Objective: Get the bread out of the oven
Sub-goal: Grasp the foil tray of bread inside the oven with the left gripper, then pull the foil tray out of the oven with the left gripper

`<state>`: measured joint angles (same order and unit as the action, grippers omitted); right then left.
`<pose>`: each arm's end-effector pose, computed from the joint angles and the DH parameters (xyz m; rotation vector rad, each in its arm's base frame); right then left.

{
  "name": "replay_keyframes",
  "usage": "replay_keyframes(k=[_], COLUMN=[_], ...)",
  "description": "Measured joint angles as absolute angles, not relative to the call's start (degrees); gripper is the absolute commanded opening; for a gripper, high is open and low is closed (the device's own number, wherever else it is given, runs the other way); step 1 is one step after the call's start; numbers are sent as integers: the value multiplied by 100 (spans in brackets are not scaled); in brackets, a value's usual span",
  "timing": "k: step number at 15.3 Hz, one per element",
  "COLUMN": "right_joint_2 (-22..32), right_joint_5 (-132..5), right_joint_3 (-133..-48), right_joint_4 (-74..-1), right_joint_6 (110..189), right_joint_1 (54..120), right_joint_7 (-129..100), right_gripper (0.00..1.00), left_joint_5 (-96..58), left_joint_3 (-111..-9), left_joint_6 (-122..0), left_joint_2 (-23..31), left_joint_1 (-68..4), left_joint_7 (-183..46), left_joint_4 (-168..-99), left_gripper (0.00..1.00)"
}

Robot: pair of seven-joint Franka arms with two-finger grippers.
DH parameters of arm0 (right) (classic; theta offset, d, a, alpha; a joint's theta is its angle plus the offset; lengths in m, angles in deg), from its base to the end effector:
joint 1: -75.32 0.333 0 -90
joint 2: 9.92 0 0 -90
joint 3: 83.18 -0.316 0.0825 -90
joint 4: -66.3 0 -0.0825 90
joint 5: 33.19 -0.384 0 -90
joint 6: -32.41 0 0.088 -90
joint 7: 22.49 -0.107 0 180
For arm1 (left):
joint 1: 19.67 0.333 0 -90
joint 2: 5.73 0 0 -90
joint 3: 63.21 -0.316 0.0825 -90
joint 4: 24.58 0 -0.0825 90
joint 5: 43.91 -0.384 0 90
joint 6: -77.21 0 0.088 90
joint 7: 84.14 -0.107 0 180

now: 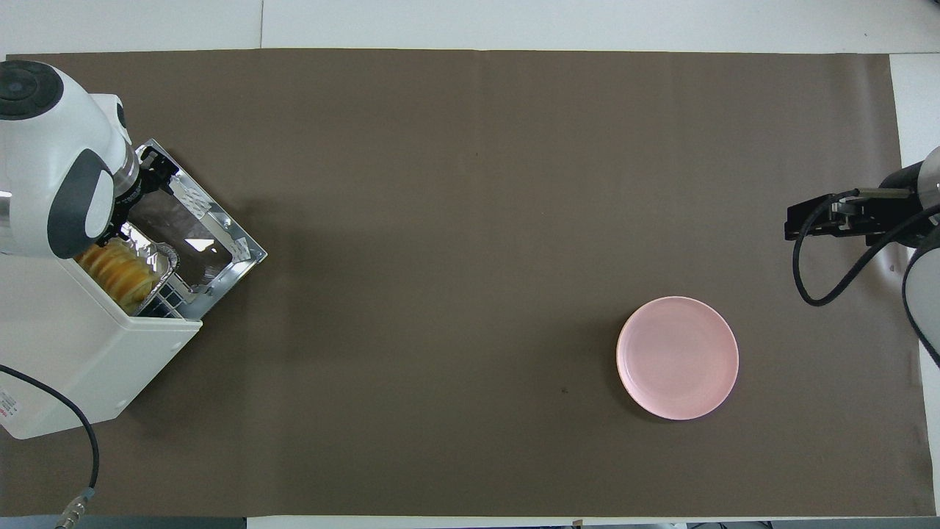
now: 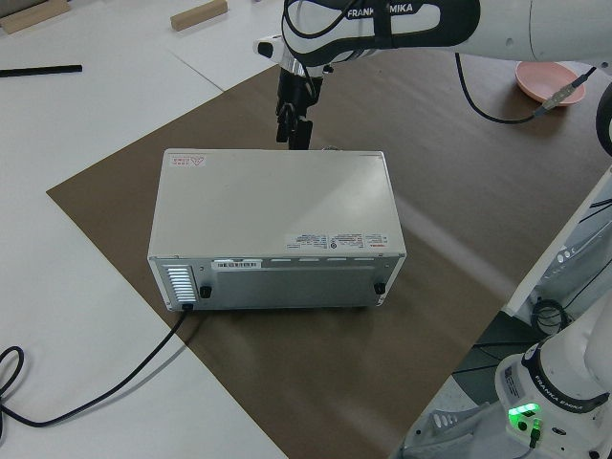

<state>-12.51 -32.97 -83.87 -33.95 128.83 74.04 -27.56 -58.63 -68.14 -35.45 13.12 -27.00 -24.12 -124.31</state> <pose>0.5453 -0.0059 0.5741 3.1324 -0.1541 -0.0337 0.6343 -0.0144 0.3817 -2.5861 -1.2344 -0.0675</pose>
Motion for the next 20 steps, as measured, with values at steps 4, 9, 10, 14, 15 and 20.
replay_keyframes(k=[4,9,10,14,15,20], right_joint_2=[-1251,-1251,-1251,-1251,-1251,-1251], right_joint_5=[-3297,-3297,-3297,-3297,-3297,-3297], right_joint_3=[-8387,-8387,-8387,-8387,-8387,-8387], right_joint_4=[-3395,-3395,-3395,-3395,-3395,-3395], right_joint_6=[12883,12883,12883,12883,12883,12883], right_joint_1=[7404,7404,7404,7404,7404,7404], right_joint_7=[-2756,-2756,-2756,-2756,-2756,-2756], right_gripper=[100,100,100,100,100,100], left_joint_5=[-5864,-5864,-5865,-5877,-5879,-5880], left_joint_3=[-6815,-6816,-6816,-6817,-6817,-6783], left_joint_6=[-3745,-3855,-3864,-3871,-3874,-3886], left_joint_2=[1324,1325,1325,1309,1308,1287], left_joint_1=[-2660,-2658,-2656,-2650,-2636,-2602], left_joint_7=[-2412,-2412,-2418,-2701,-2753,-3051], left_joint_4=[-12541,-12726,-12743,-12761,-12761,-12445], left_gripper=[100,27,3,0,0,0])
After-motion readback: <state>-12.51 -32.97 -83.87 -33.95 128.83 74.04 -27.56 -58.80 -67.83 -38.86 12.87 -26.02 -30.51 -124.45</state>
